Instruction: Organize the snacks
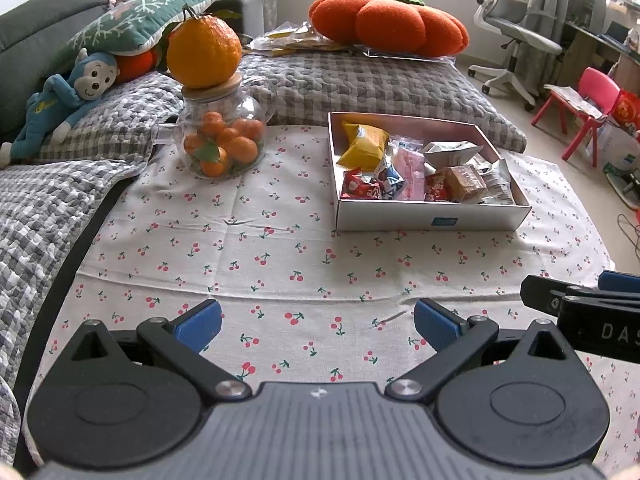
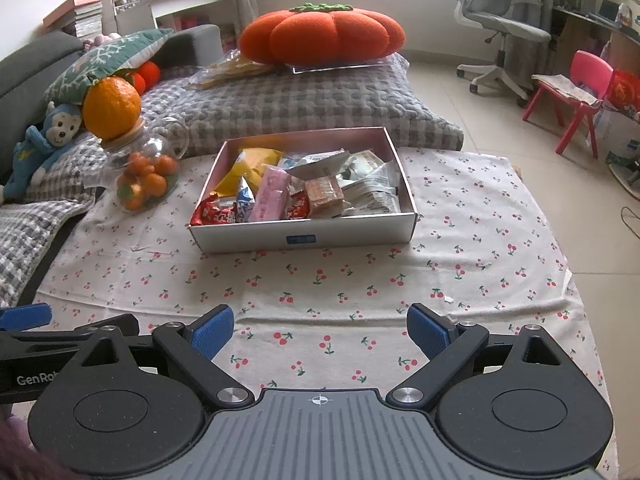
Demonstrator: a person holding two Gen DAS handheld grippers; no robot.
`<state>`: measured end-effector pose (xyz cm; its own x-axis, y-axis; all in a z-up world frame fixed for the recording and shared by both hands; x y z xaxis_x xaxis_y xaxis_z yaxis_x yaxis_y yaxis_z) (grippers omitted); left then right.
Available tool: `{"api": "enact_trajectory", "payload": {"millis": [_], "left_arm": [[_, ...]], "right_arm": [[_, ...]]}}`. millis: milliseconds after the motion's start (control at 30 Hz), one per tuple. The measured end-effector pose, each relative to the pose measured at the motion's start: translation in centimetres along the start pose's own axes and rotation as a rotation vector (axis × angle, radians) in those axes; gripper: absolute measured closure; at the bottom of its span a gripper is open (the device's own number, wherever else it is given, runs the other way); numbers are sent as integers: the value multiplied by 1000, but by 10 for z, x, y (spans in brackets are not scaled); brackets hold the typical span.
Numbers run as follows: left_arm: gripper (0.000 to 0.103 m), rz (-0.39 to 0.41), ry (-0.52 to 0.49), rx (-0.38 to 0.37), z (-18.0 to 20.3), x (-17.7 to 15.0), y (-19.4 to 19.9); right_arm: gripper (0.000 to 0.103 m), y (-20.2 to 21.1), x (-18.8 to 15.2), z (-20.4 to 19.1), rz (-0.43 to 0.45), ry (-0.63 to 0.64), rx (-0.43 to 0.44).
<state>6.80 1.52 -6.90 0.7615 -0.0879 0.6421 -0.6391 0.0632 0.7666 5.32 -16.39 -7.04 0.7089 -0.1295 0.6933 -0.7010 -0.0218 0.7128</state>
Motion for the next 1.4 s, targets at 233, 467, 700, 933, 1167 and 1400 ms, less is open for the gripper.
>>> {"api": "enact_trajectory", "payload": {"millis": [233, 467, 700, 933, 1167, 1400], "left_arm": [[0, 2, -3, 1, 1, 0, 0], [0, 4, -4, 1, 1, 0, 0], [0, 6, -6, -1, 2, 0, 1], [0, 8, -7, 0, 2, 0, 1], [0, 8, -6, 0, 2, 0, 1], [0, 8, -6, -1, 2, 0, 1]], "right_arm": [[8, -2, -1, 1, -5, 2, -3], [8, -2, -1, 0, -5, 3, -4], [8, -2, -2, 0, -6, 4, -4], [8, -2, -2, 0, -5, 4, -4], [8, -3, -3, 1, -6, 3, -6], [8, -3, -3, 0, -6, 4, -7]]}}
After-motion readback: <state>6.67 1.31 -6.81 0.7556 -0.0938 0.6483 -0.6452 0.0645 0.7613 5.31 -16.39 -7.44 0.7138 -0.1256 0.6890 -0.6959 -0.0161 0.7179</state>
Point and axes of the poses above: each gripper's, at about its wrist camera, not at the fingertips, and y roughly against the way its jaws point, z to its right, x to its top, the point moved 9 cm from there along -y, roughly the way its jaws point
